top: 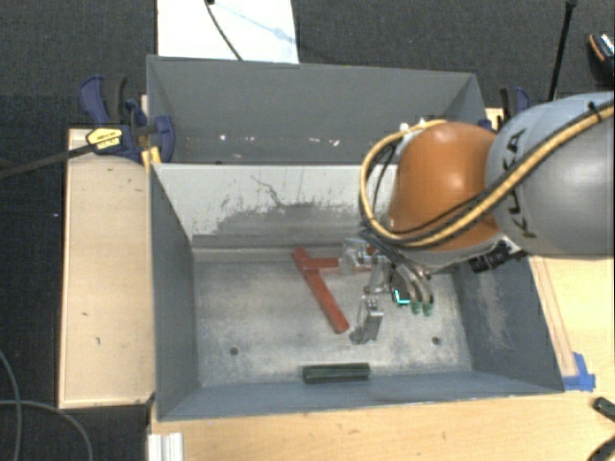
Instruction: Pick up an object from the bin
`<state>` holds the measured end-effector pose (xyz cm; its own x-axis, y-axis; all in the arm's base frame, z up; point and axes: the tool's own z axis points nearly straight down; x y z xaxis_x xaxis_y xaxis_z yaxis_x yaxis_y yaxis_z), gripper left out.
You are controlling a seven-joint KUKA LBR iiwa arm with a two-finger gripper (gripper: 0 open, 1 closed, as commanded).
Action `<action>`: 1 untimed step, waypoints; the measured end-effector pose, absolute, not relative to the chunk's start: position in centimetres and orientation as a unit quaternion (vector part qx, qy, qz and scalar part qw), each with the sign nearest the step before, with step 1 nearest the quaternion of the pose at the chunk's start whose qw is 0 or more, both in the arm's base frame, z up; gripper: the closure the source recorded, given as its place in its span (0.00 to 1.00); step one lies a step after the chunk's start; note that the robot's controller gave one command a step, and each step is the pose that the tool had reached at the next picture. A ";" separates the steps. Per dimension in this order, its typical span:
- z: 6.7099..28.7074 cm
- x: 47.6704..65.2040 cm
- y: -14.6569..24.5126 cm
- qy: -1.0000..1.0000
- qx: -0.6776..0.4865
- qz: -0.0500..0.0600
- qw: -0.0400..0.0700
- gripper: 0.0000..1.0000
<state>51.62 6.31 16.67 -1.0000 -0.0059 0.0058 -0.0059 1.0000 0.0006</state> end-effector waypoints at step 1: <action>6.6 50.5 3.0 -1.000 0.024 0.000 0.002 0.00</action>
Offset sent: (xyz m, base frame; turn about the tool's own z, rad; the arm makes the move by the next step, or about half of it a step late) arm -0.0099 -0.0322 -0.0967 -0.0460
